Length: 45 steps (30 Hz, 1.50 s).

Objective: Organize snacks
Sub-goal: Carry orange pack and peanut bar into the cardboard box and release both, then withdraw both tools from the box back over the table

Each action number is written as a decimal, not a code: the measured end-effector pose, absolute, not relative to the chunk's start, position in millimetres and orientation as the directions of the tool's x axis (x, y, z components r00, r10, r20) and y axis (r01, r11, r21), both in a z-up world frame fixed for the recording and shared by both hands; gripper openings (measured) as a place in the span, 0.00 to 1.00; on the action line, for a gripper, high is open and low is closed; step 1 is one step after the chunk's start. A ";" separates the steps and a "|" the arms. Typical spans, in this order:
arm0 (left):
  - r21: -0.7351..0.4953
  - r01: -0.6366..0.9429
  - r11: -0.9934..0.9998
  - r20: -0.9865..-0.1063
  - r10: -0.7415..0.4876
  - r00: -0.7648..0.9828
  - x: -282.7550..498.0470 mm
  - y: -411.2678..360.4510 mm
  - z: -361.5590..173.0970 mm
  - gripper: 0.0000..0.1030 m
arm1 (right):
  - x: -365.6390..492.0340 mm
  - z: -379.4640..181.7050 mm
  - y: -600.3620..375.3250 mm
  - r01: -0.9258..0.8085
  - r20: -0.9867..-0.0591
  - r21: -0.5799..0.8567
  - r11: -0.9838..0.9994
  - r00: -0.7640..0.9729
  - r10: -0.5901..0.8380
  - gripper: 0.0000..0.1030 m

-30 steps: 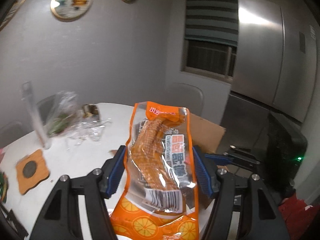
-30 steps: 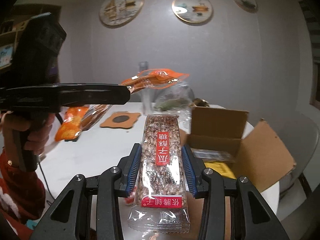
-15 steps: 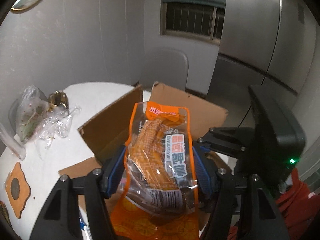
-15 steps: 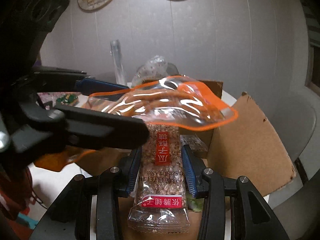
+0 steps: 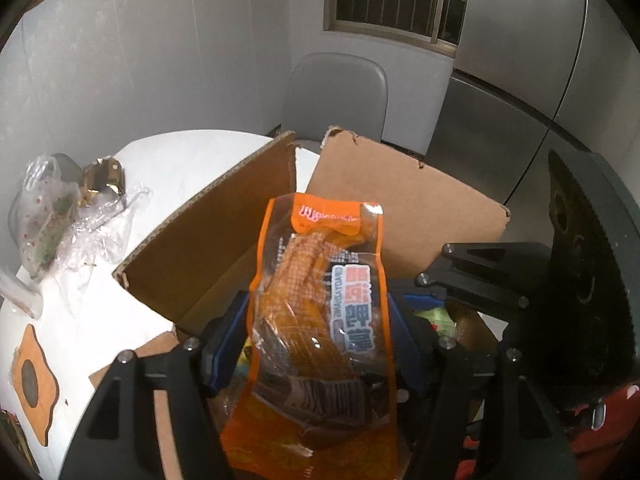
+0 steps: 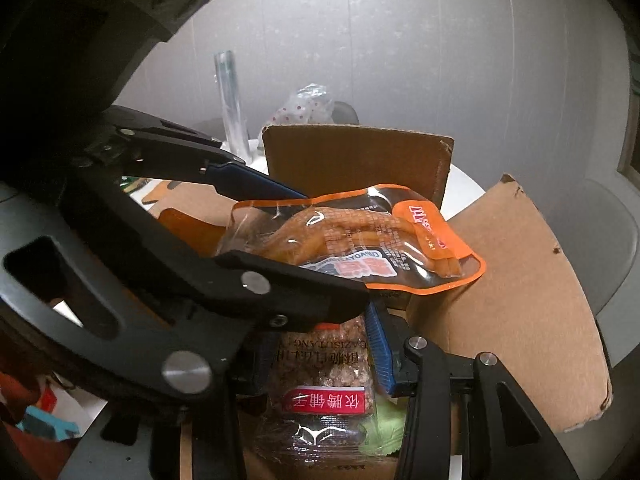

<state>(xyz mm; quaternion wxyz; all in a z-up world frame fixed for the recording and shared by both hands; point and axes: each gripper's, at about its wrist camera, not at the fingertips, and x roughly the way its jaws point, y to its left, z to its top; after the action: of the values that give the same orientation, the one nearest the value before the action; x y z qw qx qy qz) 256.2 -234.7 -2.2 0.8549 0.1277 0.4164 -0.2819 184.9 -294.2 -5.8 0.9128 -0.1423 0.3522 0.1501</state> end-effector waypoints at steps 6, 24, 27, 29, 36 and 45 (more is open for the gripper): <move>0.003 0.582 0.813 -0.794 -0.353 0.496 260.7 -237.1 -5.6 0.63 | 193.9 -5.3 -288.4 -0.382 -0.699 -0.168 0.909 0.696 0.163 0.37; 0.036 0.554 0.832 -0.746 -0.346 0.569 240.5 -226.3 12.5 0.80 | 169.2 5.6 -282.2 -0.388 -0.710 -0.236 0.891 0.694 0.114 0.62; 0.030 0.550 0.835 -0.726 -0.360 0.586 229.7 -221.8 20.7 0.81 | 161.6 9.7 -280.2 -0.380 -0.704 -0.244 0.892 0.702 0.106 0.63; 0.026 0.546 0.838 -0.709 -0.370 0.601 222.1 -215.7 27.1 0.83 | 156.3 13.9 -278.6 -0.375 -0.696 -0.246 0.894 0.710 0.106 0.63; 0.009 0.517 0.856 -0.641 -0.392 0.660 188.1 -184.2 50.1 0.84 | 119.7 34.6 -266.0 -0.363 -0.647 -0.265 0.893 0.754 0.114 0.63; 0.000 0.416 0.909 -0.559 -0.345 0.754 135.4 -111.4 63.3 0.84 | 78.8 46.8 -210.6 -0.436 -0.592 -0.281 0.855 0.780 0.203 0.64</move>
<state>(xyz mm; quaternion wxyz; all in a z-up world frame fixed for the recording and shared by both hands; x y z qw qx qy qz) 135.4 -111.4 63.3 0.9345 0.0621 0.2854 -0.2036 78.8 -210.6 46.8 0.9206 -0.2060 0.2829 0.1734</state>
